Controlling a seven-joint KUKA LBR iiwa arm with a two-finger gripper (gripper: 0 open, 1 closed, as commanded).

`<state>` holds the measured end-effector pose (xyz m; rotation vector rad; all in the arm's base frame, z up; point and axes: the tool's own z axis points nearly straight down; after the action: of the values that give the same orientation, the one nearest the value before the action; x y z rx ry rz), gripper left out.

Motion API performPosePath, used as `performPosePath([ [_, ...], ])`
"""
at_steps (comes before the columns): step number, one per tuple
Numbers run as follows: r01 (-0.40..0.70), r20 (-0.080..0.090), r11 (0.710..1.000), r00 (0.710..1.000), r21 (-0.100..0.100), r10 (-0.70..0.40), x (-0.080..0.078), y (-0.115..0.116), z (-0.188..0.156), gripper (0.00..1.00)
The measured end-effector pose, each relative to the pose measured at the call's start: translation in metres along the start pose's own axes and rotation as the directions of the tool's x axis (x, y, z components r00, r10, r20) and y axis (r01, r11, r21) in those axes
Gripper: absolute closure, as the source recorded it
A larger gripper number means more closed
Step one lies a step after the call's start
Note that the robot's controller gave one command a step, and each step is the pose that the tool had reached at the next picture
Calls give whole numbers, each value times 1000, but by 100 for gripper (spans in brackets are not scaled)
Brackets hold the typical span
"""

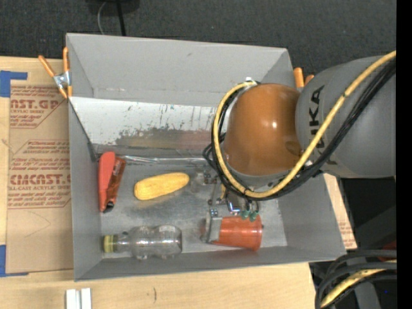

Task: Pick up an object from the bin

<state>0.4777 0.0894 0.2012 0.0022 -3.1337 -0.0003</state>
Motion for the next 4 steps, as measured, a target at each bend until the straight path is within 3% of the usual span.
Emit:
performPosePath([
  [1,-1,8,1000,1000,-1,1,-2,0,-4,0],
  [2,113,14,994,993,1,-113,-28,29,25,0],
  [3,164,7,986,986,-1,-164,-41,56,60,0],
  [4,141,13,990,990,-1,-141,-69,48,76,0],
])
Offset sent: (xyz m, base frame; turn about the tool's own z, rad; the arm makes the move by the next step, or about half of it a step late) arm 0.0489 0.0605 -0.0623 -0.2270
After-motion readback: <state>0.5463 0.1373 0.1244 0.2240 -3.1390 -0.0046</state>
